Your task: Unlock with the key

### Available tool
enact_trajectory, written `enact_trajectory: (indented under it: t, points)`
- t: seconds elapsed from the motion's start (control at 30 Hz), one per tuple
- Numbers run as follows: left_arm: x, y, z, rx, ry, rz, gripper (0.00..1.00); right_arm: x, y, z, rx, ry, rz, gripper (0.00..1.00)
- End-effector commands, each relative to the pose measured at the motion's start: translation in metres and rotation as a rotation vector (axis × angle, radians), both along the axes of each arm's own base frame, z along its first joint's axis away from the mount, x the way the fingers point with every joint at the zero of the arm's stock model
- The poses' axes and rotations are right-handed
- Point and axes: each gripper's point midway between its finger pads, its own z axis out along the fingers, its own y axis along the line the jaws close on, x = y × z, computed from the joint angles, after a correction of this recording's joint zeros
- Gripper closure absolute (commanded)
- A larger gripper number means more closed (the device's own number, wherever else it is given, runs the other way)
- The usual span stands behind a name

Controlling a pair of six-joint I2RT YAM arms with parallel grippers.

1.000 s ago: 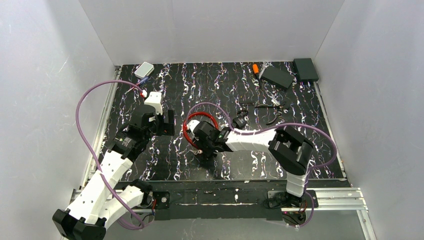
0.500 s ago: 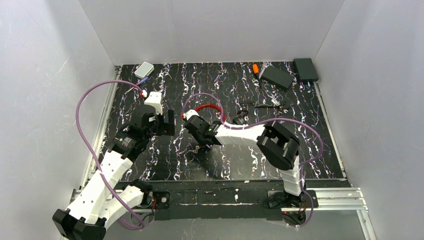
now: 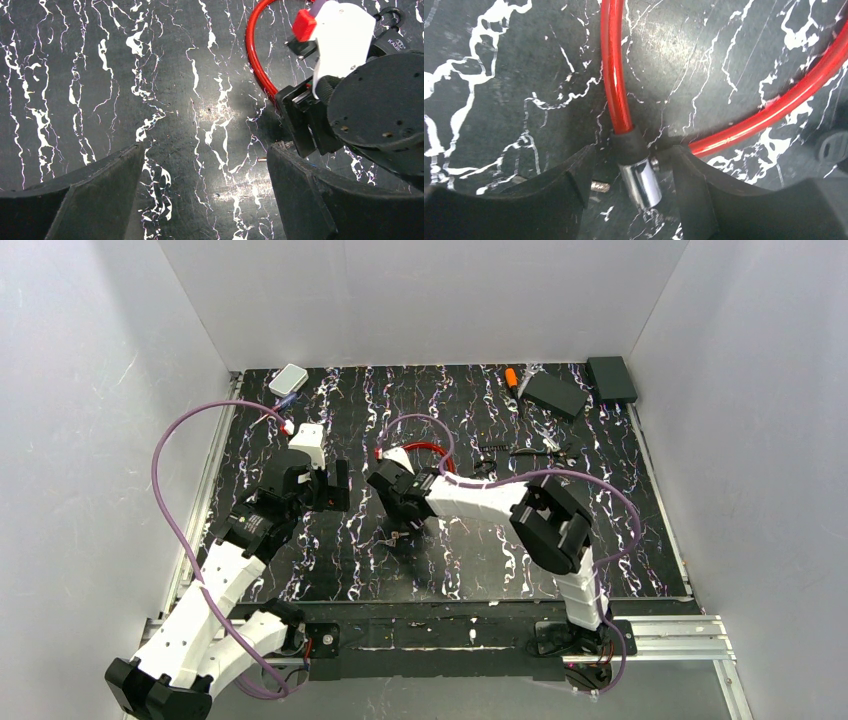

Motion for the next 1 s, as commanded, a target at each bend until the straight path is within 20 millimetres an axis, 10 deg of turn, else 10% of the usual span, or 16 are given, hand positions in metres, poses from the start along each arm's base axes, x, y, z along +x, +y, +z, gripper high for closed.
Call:
enact_trajectory:
  t: [0.0,0.4,0.97]
  points:
    - [-0.001,0.005,-0.001,0.015,0.001,0.013,0.10,-0.016,0.010,0.048,0.176,0.050,-0.135,0.35]
    - [-0.003,0.006,0.002,0.011,-0.010,0.016,0.10,-0.073,0.038,0.034,0.217,0.135,-0.175,0.42]
    - [-0.004,0.005,0.004,-0.001,-0.019,0.008,0.10,-0.058,0.036,-0.003,0.082,0.056,-0.235,0.50]
